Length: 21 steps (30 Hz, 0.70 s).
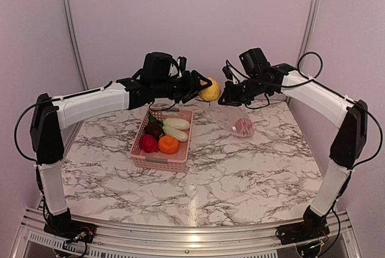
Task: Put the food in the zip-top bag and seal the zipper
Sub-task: Place the fake fruit in the zipper food storage bag.
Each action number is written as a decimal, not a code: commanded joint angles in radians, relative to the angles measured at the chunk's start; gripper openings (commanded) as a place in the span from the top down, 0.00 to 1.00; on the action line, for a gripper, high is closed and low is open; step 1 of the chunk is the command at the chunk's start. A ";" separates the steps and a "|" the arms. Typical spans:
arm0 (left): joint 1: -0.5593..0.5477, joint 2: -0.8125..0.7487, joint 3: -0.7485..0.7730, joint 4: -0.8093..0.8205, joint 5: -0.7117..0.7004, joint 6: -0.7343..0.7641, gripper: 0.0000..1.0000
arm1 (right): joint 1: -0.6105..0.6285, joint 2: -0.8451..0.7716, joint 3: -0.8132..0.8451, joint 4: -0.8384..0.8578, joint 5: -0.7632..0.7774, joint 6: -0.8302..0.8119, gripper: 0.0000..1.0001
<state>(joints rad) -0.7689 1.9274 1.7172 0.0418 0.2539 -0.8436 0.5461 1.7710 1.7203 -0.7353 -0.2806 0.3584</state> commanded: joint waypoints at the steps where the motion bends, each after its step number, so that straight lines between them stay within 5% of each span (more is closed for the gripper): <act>1: -0.027 0.048 0.068 0.005 -0.052 -0.032 0.56 | 0.009 -0.030 0.019 -0.004 -0.012 0.048 1.00; 8: -0.049 0.032 -0.013 -0.003 -0.097 -0.061 0.58 | 0.008 -0.100 0.057 -0.021 0.125 0.097 1.00; 13: -0.061 0.062 0.031 -0.096 -0.148 -0.071 0.57 | 0.007 -0.100 0.051 -0.013 0.073 0.100 1.00; 16: -0.066 0.096 0.087 -0.132 -0.140 -0.069 0.43 | 0.009 -0.109 0.025 0.017 0.037 0.118 1.00; 21: -0.076 0.114 0.175 -0.165 -0.113 -0.017 0.06 | 0.009 -0.106 0.030 0.020 0.026 0.123 1.00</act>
<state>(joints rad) -0.8345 2.0235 1.8221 -0.0643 0.1307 -0.9035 0.5468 1.6829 1.7382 -0.7410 -0.2298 0.4637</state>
